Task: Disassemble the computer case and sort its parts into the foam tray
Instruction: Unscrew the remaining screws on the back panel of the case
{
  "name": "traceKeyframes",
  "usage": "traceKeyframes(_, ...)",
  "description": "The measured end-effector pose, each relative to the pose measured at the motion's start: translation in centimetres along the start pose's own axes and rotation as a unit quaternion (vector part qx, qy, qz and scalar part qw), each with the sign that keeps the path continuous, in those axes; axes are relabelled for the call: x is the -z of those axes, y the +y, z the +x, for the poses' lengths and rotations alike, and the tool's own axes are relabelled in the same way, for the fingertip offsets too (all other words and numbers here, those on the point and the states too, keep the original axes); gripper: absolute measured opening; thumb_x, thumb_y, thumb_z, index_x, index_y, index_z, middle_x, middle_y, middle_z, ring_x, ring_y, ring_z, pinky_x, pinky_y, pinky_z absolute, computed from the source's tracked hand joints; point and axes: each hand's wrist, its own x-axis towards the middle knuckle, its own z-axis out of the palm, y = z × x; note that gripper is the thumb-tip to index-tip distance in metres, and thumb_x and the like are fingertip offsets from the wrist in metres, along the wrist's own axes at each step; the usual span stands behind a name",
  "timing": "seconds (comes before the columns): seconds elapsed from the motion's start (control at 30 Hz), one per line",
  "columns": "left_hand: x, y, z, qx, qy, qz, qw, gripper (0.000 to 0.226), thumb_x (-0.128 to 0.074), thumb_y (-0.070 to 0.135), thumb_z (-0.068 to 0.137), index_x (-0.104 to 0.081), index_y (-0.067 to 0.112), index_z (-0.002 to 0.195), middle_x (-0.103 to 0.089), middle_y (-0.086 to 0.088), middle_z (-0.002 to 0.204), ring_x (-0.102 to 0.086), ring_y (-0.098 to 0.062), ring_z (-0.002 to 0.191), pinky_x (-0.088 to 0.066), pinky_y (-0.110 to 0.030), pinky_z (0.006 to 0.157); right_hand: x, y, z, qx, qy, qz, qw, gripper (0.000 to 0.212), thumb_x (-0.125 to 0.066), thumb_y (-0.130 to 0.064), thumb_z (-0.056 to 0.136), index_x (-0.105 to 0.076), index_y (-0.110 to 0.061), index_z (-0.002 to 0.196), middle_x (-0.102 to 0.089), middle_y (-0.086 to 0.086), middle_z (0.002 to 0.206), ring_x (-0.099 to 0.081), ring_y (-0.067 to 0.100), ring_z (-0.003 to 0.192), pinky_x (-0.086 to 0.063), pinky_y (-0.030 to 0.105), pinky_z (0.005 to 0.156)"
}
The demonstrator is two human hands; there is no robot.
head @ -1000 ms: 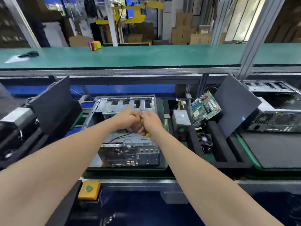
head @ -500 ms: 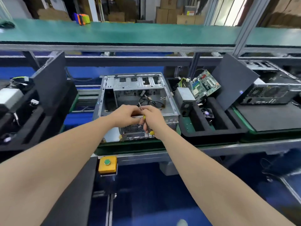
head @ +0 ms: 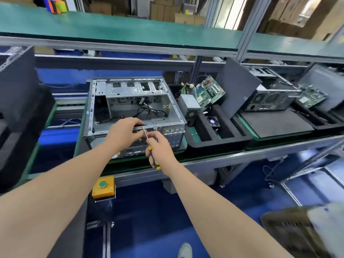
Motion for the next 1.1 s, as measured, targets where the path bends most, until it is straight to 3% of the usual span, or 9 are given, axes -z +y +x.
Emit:
traceKeyframes(0.23, 0.6, 0.4, -0.2, -0.013, -0.010, -0.001, 1.000, 0.032, -0.068, 0.039, 0.094, -0.067, 0.024, 0.122, -0.070, 0.006, 0.114, -0.063, -0.017, 0.103, -0.055, -0.039, 0.086, 1.1, 0.9, -0.4, 0.021, 0.002, -0.039, 0.999, 0.037, -0.040, -0.022, 0.106, -0.060, -0.045, 0.127, -0.057, 0.004, 0.065, -0.041, 0.017, 0.038, -0.036, 0.026, 0.037)
traceKeyframes(0.47, 0.6, 0.4, -0.1, -0.010, -0.020, 0.002, 1.000, 0.030, -0.068, 0.038, 0.093, -0.067, 0.026, 0.120, -0.069, 0.008, 0.110, -0.063, -0.015, 0.098, -0.054, -0.036, 0.082, 1.4, 1.1, -0.1, 0.024, 0.010, -0.045, 0.999, 0.037, -0.041, -0.022, 0.104, -0.062, -0.046, 0.124, -0.056, 0.002, 0.062, -0.039, 0.016, 0.038, -0.037, 0.026, 0.037)
traceKeyframes(0.7, 0.3, 0.3, -0.1, -0.005, -0.014, 0.021, 1.000, 0.034, -0.066, 0.042, 0.094, -0.065, 0.026, 0.124, -0.069, 0.008, 0.116, -0.063, -0.016, 0.105, -0.054, -0.037, 0.085, 1.4, 1.3, -0.3, 0.013, 0.024, -0.045, 0.999, 0.043, -0.040, -0.021, 0.104, -0.061, -0.047, 0.132, -0.048, -0.001, 0.061, -0.035, 0.014, 0.044, -0.037, 0.030, 0.040)
traceKeyframes(0.9, 0.1, 0.0, -0.1, -0.008, -0.014, 0.031, 0.999, 0.037, -0.062, 0.045, 0.096, -0.063, 0.026, 0.128, -0.067, 0.009, 0.124, -0.062, -0.015, 0.113, -0.053, -0.037, 0.088, 1.7, 0.9, -0.4, 0.023, 0.024, -0.079, 0.996, 0.055, -0.038, -0.020, 0.103, -0.057, -0.054, 0.142, -0.049, 0.007, 0.070, -0.033, 0.017, 0.045, -0.035, 0.027, 0.038)
traceKeyframes(1.1, 0.0, -0.1, 0.0, -0.012, -0.010, 0.030, 0.999, 0.035, -0.062, 0.045, 0.095, -0.063, 0.028, 0.125, -0.068, 0.011, 0.120, -0.063, -0.013, 0.108, -0.051, -0.033, 0.083, 1.5, 0.9, -0.4, 0.034, 0.030, -0.091, 0.995, 0.058, -0.036, -0.019, 0.103, -0.055, -0.055, 0.145, -0.045, 0.010, 0.069, -0.032, 0.021, 0.050, -0.035, 0.027, 0.039)
